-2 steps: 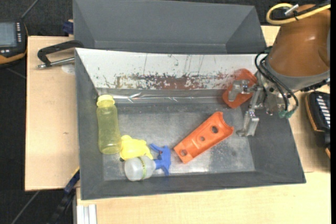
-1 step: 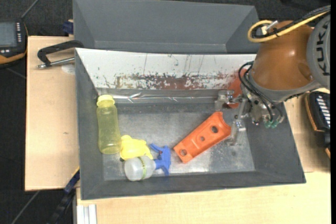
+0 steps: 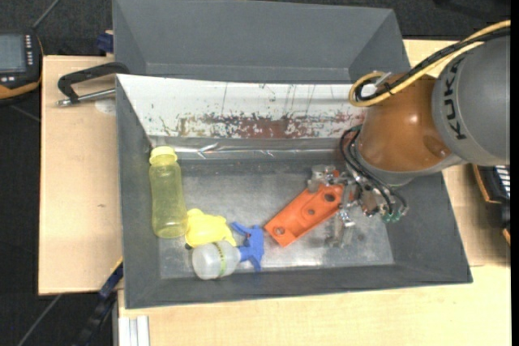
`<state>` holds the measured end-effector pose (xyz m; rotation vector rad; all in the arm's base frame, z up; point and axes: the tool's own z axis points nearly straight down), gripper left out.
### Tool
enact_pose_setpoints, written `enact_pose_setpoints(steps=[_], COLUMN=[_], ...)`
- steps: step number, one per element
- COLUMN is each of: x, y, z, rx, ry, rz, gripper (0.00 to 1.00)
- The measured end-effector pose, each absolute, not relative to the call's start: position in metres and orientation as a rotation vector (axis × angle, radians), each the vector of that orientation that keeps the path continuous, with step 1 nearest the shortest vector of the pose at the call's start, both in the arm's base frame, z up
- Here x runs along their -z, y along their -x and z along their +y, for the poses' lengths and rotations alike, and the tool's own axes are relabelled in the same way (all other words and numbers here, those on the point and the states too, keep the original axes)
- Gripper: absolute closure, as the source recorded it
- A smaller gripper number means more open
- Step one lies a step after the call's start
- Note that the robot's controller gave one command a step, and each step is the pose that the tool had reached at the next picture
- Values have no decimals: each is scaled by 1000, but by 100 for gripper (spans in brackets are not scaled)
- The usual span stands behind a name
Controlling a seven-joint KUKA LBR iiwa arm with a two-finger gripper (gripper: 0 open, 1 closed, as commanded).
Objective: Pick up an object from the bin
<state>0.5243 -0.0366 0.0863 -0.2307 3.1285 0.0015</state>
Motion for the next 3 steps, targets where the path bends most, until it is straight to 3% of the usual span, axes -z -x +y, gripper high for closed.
enact_pose_setpoints(steps=[1,2,3], x=[-71,-71,-187], y=[-518,-518,-510], z=[11,11,11], rx=[-3,-3,-4], ry=[6,6,31], rz=[3137,3137,3132], gripper=[100,100,100])
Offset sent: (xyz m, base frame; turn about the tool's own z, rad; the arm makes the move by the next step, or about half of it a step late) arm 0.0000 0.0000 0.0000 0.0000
